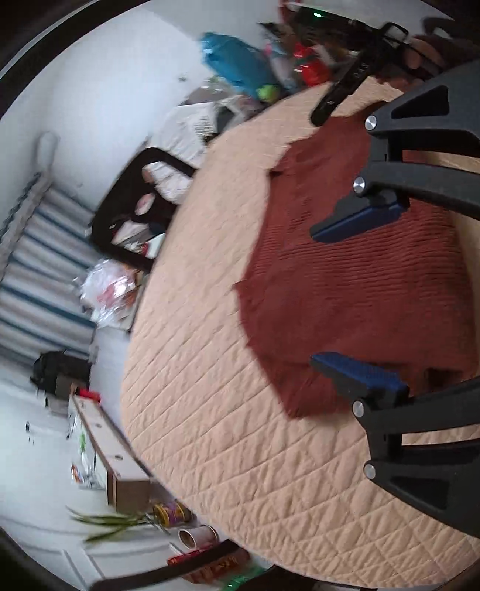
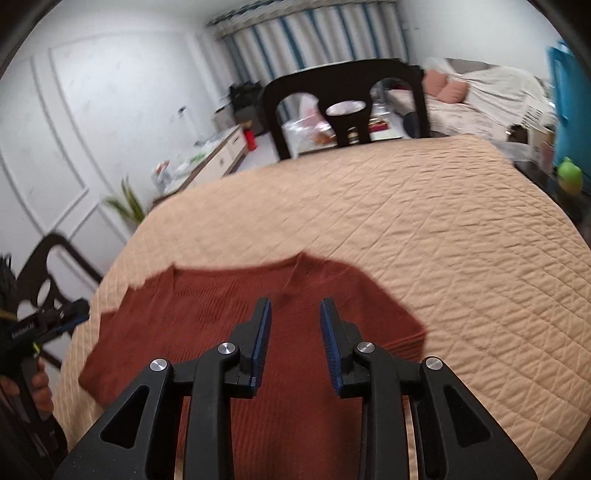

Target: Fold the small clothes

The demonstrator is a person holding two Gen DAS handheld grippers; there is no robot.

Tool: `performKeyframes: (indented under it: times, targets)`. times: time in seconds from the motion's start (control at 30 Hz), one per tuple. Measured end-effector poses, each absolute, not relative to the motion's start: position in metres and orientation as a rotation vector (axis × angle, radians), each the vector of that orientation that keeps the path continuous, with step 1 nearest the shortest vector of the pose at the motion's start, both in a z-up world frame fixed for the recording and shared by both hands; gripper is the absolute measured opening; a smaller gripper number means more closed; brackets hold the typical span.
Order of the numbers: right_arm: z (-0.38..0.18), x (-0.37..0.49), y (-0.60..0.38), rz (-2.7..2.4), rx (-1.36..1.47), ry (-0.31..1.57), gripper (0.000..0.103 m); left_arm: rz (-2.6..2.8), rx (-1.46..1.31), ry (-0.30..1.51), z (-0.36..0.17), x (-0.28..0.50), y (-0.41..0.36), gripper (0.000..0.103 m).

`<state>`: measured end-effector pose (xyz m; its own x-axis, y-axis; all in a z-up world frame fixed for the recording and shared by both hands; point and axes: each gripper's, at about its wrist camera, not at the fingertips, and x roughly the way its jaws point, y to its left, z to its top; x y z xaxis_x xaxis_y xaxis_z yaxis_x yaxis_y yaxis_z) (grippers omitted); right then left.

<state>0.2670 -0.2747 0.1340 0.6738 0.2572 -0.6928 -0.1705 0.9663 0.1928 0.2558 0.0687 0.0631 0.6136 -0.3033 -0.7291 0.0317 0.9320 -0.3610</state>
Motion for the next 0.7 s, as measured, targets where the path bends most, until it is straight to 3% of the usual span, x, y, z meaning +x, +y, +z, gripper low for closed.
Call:
performKeyframes:
  times: [0.2, 0.7]
  targets:
    - [0.113, 0.259, -0.242, 0.248, -0.077, 0.838, 0.028, -0.223, -0.189, 0.925, 0.049, 0.249, 0.040, 0.065]
    - [0.100, 0.258, -0.243, 0.176, -0.113, 0.879, 0.034, -0.145, -0.095, 0.933, 0.040, 0.241, 0.036, 0.065]
